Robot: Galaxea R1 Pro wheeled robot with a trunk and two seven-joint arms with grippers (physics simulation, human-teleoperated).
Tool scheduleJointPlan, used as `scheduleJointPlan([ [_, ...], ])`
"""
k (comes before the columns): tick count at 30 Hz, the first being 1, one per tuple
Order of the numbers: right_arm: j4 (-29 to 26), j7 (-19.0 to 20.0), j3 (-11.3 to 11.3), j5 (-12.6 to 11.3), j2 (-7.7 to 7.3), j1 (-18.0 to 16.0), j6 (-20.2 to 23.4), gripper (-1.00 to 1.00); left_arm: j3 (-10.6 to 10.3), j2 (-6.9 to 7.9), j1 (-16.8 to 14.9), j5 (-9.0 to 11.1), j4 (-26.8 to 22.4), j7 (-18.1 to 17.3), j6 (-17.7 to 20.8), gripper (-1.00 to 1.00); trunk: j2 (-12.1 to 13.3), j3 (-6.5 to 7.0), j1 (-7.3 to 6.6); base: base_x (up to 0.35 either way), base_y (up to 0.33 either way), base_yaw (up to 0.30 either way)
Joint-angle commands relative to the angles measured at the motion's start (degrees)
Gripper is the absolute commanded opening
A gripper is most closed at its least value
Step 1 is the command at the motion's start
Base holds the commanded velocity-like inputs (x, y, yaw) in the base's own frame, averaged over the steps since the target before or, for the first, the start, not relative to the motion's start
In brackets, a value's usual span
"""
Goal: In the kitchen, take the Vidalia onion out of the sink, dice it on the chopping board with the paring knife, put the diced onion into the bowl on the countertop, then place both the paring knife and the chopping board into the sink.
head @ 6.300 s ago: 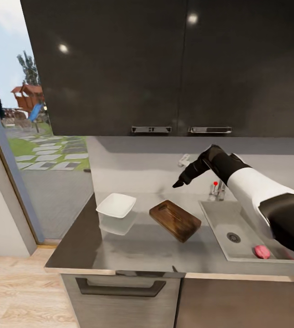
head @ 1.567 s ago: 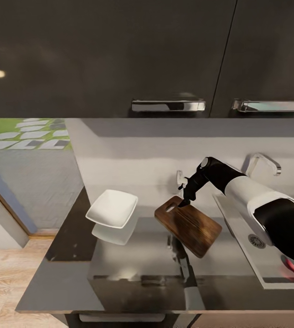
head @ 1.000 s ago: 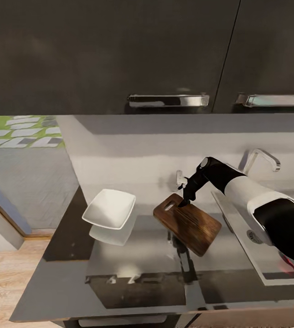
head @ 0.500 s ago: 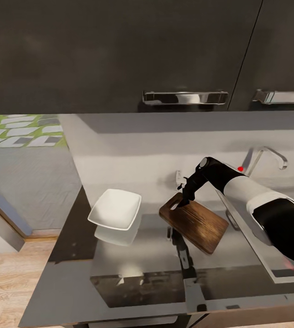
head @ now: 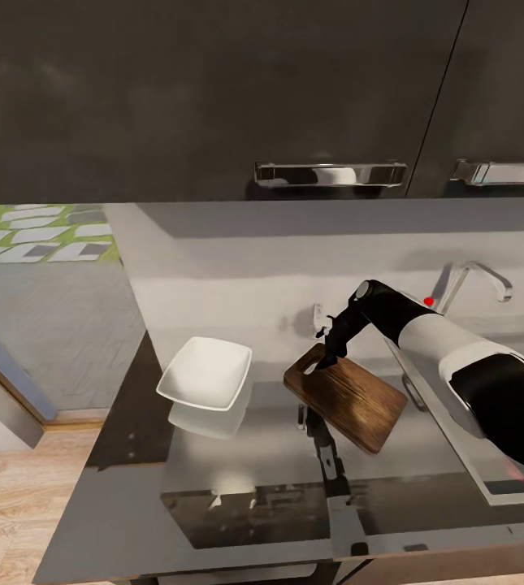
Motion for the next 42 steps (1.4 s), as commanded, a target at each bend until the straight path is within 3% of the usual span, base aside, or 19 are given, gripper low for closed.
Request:
scheduleJointPlan([
  [1, -0.15, 0.32, -0.31, 0.35, -0.01, 0.00, 0.61, 1.00, -0.02, 0.00, 0.02, -0.01, -0.07, 0.00, -0.11, 1.00, -0.10, -0.09, 0.03, 0.000, 0.000, 0.000],
  [16, -0.15, 0.19, -0.31, 0.40, 0.04, 0.00, 0.62, 1.00, 0.12, 0.00, 0.02, 0.31, 0.40, 0.03, -0.09, 1.00, -0.10, -0.09, 0.03, 0.097, 0.000, 0.000],
  [25, -0.21, -0.01, -0.31, 0.45, 0.09, 0.00, 0.73, 1.00, 0.23, -0.75, 0.02, 0.45, 4.90, -0.33, 0.01, 1.00, -0.10, -0.09, 0.03, 0.012, 0.000, 0.000],
  [31, -0.39, -0.31, -0.38, 0.44, 0.13, 0.00, 0.95, 1.00, 0.25, -3.18, 0.32, 0.54, 5.44, -3.15, 0.47, 1.00, -0.10, -0.09, 0.03, 0.000, 0.000, 0.000],
  [42, -0.41, -2.53, -0.40, 0.44, 0.19, 0.00, 1.06, 1.00, 0.26, -3.47, 0.44, 0.63, 5.46, -3.69, 0.59, 1.00, -0.10, -0.34, 0.03, 0.000, 0.000, 0.028],
])
